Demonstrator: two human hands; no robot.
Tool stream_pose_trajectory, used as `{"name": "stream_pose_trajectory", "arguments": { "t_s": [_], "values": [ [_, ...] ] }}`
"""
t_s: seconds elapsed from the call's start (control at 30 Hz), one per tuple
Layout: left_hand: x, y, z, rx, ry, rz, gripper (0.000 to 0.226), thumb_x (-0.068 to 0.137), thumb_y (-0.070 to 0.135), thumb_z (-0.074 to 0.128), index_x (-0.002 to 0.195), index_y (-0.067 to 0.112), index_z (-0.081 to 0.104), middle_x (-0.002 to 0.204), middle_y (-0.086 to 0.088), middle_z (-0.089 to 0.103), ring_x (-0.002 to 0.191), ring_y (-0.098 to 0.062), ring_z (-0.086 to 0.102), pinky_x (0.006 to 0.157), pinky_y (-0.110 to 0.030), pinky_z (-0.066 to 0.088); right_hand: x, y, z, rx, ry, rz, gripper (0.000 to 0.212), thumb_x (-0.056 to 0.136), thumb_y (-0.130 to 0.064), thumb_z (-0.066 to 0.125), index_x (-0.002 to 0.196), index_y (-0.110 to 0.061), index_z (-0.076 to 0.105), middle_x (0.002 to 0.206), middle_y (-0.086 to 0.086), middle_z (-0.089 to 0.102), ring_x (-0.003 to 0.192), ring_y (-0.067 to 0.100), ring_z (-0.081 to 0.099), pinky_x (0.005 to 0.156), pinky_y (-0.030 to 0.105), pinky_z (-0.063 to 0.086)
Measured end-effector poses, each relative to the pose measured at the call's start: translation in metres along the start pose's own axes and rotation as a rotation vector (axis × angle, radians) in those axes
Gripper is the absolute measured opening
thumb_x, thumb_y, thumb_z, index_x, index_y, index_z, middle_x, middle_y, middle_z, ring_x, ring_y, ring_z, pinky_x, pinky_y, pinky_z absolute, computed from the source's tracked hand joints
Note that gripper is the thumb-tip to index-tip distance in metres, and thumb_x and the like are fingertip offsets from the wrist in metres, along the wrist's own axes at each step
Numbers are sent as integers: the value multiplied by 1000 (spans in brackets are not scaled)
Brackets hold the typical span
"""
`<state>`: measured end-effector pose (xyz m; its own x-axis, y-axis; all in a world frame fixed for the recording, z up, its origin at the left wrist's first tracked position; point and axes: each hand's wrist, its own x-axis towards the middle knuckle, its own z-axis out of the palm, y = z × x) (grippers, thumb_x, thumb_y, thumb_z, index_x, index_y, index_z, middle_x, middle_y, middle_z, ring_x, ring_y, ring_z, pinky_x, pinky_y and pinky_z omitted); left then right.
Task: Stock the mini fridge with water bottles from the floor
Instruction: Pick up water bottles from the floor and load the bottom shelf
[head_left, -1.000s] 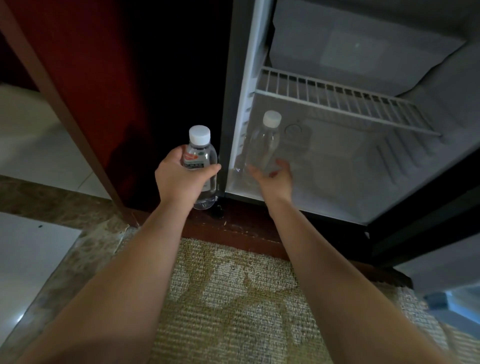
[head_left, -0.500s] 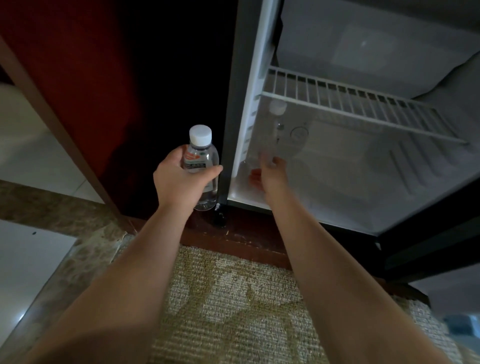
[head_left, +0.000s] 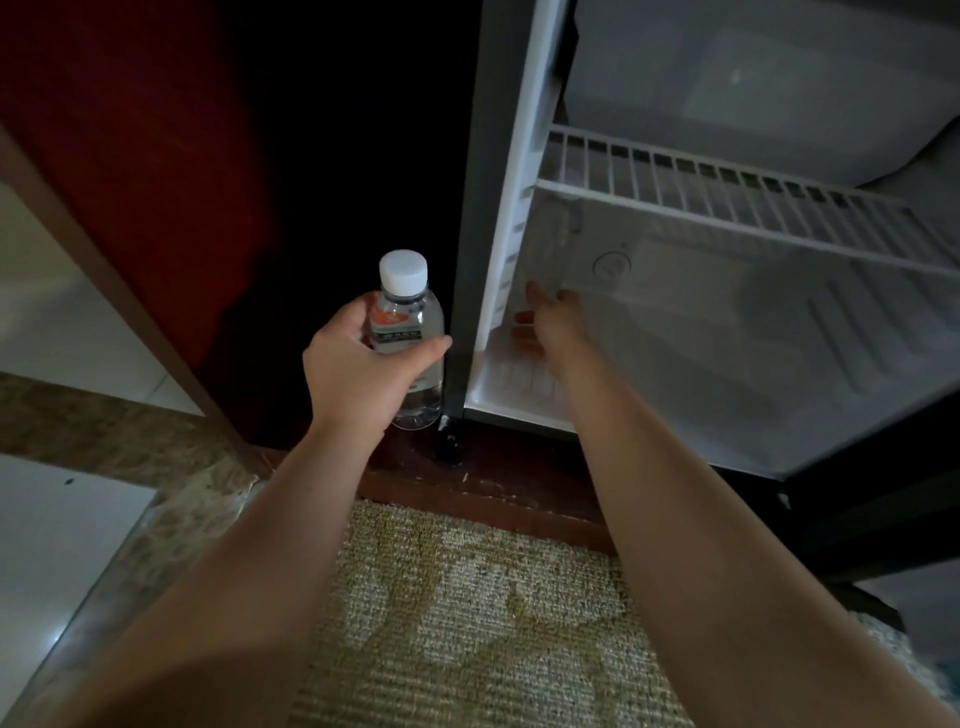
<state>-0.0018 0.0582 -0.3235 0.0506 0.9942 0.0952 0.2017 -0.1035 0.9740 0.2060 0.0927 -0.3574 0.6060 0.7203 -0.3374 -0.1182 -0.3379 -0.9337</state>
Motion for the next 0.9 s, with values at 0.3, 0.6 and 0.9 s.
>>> {"name": "stream_pose_trajectory", "arguments": {
  "t_s": [0.3, 0.6, 0.9],
  "values": [
    [-8, 12, -10, 70, -8, -40, 43, 60, 29, 86, 100, 20, 70, 91, 6, 72, 88, -11, 69, 85, -41, 56, -33, 8, -6, -13, 88, -50, 38, 95, -20, 51, 132, -16, 42, 99, 13, 62, 73, 20, 59, 60, 28, 48],
    [-40, 39, -25, 287, -93, 13, 52, 61, 34, 85, 106, 15, 64, 97, 5, 69, 93, -10, 65, 83, -29, 52, -152, 34, -27, -125, -246, -255, 31, 89, -5, 60, 120, -10, 59, 100, 4, 66, 95, 16, 62, 82, 24, 50],
    [-80, 82, 12, 238, -235, 82, 51, 59, 29, 86, 103, 19, 63, 95, 7, 68, 89, -8, 65, 81, -25, 52, -183, 38, -50, -233, -309, -359, 52, 72, -15, 83, 112, -18, 49, 96, -16, 61, 84, -8, 60, 66, 5, 46]
  ]
}}
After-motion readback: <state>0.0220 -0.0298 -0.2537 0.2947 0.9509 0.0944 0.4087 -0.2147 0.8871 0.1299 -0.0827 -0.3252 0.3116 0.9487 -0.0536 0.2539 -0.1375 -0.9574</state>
